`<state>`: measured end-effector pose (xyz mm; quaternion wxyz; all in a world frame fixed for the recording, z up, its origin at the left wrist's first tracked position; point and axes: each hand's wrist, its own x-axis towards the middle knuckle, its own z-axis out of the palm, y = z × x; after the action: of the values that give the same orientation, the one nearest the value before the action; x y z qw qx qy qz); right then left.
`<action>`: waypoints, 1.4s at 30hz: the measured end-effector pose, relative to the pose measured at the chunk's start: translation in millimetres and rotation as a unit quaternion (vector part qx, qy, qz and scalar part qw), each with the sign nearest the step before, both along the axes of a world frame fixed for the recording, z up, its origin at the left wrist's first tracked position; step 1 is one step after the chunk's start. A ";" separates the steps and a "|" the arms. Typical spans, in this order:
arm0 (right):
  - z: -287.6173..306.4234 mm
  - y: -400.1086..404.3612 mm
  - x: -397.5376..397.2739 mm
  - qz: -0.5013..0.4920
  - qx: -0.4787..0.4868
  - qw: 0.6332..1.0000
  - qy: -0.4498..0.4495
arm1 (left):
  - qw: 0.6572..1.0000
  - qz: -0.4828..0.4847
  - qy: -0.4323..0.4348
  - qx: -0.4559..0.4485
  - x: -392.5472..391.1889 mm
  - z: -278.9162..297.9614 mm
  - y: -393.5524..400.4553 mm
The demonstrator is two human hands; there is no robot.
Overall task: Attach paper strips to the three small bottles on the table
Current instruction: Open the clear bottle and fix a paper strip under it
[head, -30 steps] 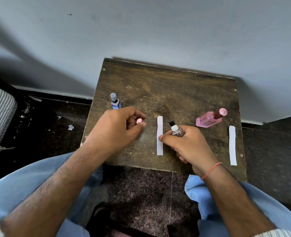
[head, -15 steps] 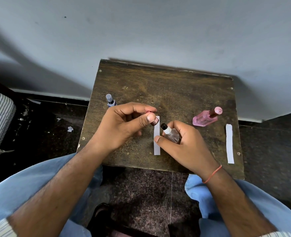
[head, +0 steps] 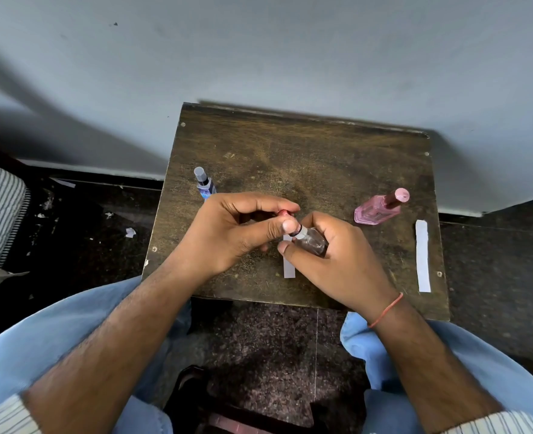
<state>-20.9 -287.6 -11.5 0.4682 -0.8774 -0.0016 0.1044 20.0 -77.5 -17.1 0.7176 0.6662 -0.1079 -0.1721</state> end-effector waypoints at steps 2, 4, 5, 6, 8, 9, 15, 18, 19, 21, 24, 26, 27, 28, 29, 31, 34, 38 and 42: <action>1.2 2.5 -0.2 0.001 0.007 1.000 -0.008 | 0.999 0.002 -0.022 0.023 -1.1 1.3 -1.5; 1.1 4.4 -1.0 -0.001 0.022 1.000 -0.017 | 0.998 0.000 -0.047 0.042 -2.1 3.5 -3.1; 0.0 5.0 -1.3 -0.002 0.030 0.999 -0.019 | 0.997 -0.001 -0.056 0.045 -2.6 4.7 -3.9; -1.5 4.9 -1.7 -0.004 0.039 0.999 -0.017 | 0.997 -0.001 -0.063 0.047 -3.3 5.9 -4.5; -4.4 3.7 -3.0 -0.006 0.066 0.998 -0.005 | 0.996 0.002 -0.075 0.057 -4.2 6.3 -5.1; -5.3 2.8 -3.7 -0.004 0.082 0.997 0.003 | 0.995 0.006 -0.077 0.063 -4.1 6.2 -5.0; -3.2 1.2 -4.4 0.008 0.154 0.988 0.022 | 0.988 0.023 -0.127 0.083 -4.0 0.1 -5.8; -0.7 -1.6 -3.6 -0.011 0.178 0.984 0.021 | 0.992 0.041 -0.091 0.081 -5.5 -5.3 -3.8; -0.4 -2.9 -4.3 -0.015 0.179 0.984 0.017 | 0.992 0.048 -0.075 0.084 -5.2 -5.8 -3.1; -0.9 -4.5 -5.6 -0.013 0.167 0.986 -0.004 | 0.986 0.065 -0.080 0.134 -4.4 -5.8 -1.9; -3.7 -5.8 -5.1 -0.024 0.165 0.985 -0.039 | 0.934 0.056 -0.149 0.319 -4.8 -7.8 0.3; -5.8 -5.8 -3.3 -0.035 0.154 0.986 -0.059 | 0.899 0.018 -0.178 0.401 -7.1 -6.2 0.9; -6.5 -6.1 -2.5 -0.041 0.147 0.986 -0.071 | 0.888 -0.005 -0.186 0.420 -7.5 -5.6 0.5; -7.2 -5.7 -1.7 -0.048 0.142 0.985 -0.083 | 0.881 -0.027 -0.190 0.432 -7.8 -4.9 0.2; -7.5 -5.3 -0.9 -0.055 0.136 0.985 -0.095 | 0.875 -0.047 -0.190 0.442 -7.8 -4.4 -0.4; -7.6 -4.7 0.3 -0.065 0.122 0.983 -0.118 | 0.855 -0.081 -0.191 0.475 -7.9 -4.3 -2.2; -7.6 -4.0 2.2 -0.072 0.113 0.979 -0.151 | 0.837 -0.116 -0.175 0.506 -7.3 -4.7 -1.6; -10.1 -5.7 4.3 -0.063 0.103 0.976 -0.180 | 0.834 -0.122 -0.164 0.513 -4.4 -4.8 -0.2; -11.6 -5.1 7.1 -0.071 0.071 0.974 -0.203 | 0.835 -0.127 -0.157 0.511 -5.0 -5.1 1.1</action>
<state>-13.8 -292.7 -23.1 0.5252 -0.8429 -0.0417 -0.1096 15.0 -76.3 -22.3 0.2200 0.9368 -0.1994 -0.1851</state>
